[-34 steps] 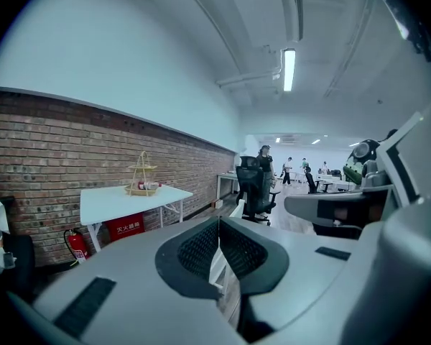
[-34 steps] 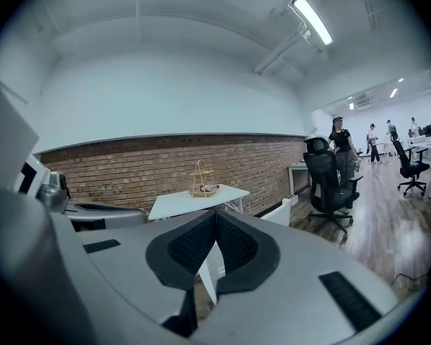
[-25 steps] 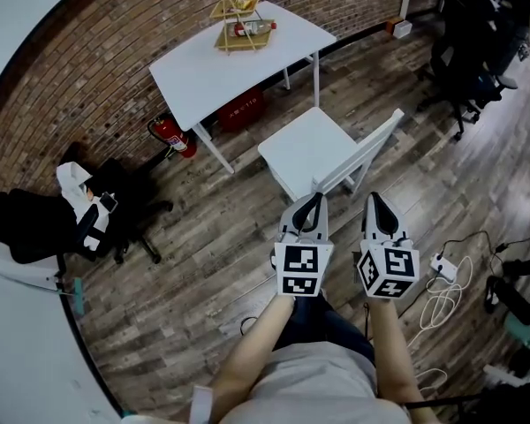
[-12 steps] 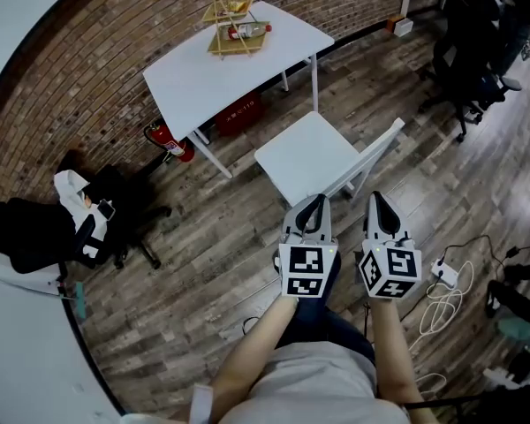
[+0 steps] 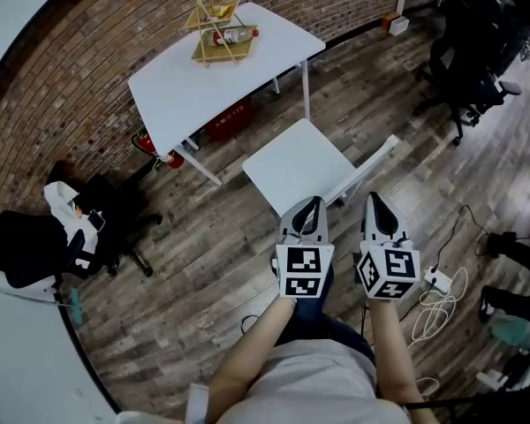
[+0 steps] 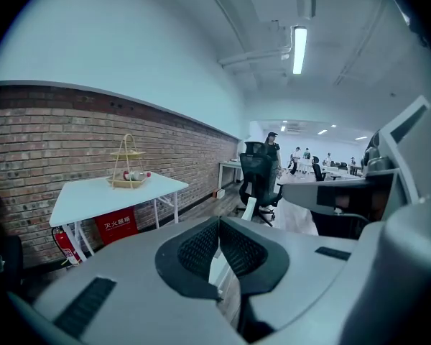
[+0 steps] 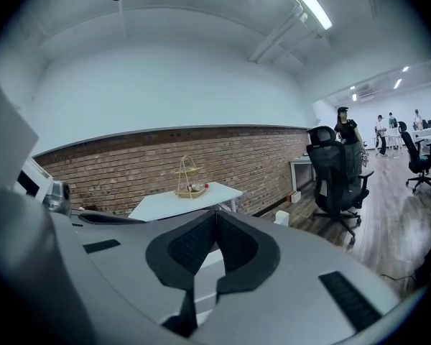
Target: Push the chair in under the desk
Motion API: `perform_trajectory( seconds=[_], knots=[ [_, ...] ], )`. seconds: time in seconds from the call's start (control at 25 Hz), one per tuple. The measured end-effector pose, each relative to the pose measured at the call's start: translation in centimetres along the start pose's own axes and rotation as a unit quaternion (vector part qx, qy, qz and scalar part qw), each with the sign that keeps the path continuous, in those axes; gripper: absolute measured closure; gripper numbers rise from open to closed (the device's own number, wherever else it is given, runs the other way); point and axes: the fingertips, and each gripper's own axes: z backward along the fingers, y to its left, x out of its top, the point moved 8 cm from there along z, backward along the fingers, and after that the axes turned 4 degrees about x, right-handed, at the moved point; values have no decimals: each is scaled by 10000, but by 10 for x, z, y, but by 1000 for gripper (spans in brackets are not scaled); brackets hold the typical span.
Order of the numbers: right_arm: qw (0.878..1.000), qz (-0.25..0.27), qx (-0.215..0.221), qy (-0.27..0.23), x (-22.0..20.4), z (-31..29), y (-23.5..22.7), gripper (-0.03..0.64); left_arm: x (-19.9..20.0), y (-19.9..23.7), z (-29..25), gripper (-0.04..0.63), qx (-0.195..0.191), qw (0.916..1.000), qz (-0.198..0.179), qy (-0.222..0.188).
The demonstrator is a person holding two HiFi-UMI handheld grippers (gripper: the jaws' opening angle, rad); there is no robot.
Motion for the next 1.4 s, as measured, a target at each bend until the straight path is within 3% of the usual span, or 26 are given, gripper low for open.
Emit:
perform_trajectory(
  seconds=[0.52,0.84,1.16,1.4],
  knots=[
    [9987,134,309,395,23,-105,-49,601,24,17,-88,578,68,9992,248,295],
    [9966,194,617,509,30,-149,-54,601,30,28,-116,578,219,9987,333,313],
    [9895,326,1216,709,30,-172,-53,601,28,38,-121,578,703,9951,599,347],
    [9734,576,1988,983,33,-195,-62,601,23,41,-121,580,1356,9858,897,412]
  ],
)
